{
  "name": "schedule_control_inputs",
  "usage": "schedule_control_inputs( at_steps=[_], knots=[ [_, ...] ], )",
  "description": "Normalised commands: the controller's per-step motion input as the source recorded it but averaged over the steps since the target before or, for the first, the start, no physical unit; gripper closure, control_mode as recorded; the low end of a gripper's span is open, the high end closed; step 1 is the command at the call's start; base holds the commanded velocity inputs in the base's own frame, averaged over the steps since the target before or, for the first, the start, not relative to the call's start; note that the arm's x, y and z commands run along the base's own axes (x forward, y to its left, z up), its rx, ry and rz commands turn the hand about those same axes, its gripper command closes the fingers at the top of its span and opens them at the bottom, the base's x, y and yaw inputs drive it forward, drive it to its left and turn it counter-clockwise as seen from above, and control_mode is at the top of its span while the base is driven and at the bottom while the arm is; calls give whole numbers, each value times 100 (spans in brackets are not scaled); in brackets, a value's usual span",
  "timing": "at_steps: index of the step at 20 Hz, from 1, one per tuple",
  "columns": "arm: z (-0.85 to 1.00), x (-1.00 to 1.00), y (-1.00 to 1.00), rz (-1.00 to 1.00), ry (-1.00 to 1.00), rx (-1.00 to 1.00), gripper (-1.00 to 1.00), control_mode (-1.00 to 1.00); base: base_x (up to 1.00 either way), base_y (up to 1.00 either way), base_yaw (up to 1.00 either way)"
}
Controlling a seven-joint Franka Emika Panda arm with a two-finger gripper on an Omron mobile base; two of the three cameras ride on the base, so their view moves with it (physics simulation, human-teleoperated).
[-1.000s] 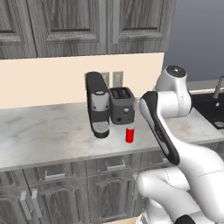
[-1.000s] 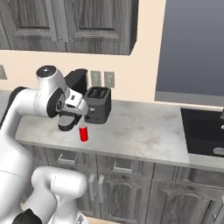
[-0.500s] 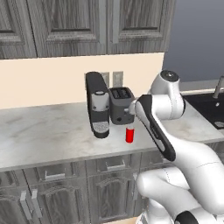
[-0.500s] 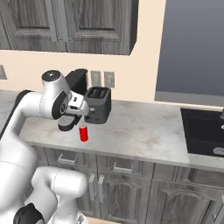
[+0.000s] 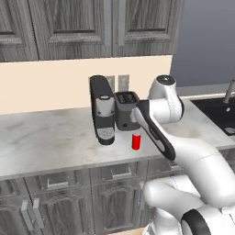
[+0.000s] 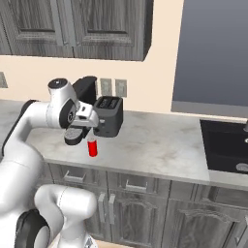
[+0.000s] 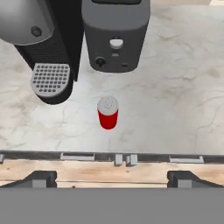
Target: Four empty soda cans are scattered around the kitchen. Gather all the cans and cluster them next to the stove for recycling.
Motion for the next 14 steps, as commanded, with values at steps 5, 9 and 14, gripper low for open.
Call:
schedule_control_inputs(
  at_steps=[5, 9, 14],
  knots=[
    [-16, 14, 0, 2, 8, 0, -100, -100, 0, 0, 0],
    [-24, 11, 0, 4, 4, 0, -100, -100, 0, 0, 0],
    [-21, 11, 0, 4, 5, 0, -100, -100, 0, 0, 0]
  ],
)
